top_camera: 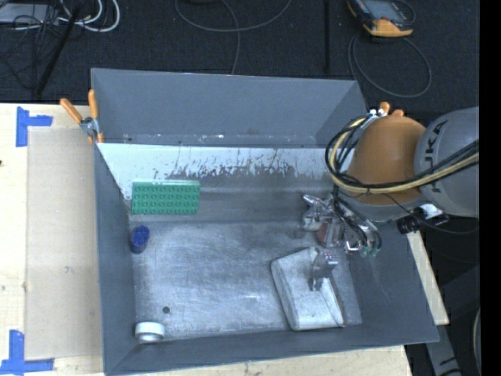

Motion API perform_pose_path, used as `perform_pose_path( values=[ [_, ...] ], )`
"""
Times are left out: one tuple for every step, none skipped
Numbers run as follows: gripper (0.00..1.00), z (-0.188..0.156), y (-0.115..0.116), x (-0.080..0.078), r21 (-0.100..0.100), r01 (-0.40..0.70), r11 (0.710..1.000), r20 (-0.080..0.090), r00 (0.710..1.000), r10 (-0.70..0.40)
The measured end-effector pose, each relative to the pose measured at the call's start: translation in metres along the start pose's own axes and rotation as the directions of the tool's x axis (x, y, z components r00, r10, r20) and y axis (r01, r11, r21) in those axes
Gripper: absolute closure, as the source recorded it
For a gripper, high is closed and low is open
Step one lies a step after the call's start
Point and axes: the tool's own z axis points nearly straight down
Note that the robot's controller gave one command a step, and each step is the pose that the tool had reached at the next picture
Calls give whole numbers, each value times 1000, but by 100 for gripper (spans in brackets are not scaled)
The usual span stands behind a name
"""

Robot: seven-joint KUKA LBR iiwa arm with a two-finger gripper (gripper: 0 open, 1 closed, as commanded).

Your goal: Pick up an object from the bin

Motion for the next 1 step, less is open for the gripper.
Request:
perform_pose_path(
  values=[
    [100, 0, 0, 0, 0, -1, 1000, 6, 1000, 1]
  ],
)
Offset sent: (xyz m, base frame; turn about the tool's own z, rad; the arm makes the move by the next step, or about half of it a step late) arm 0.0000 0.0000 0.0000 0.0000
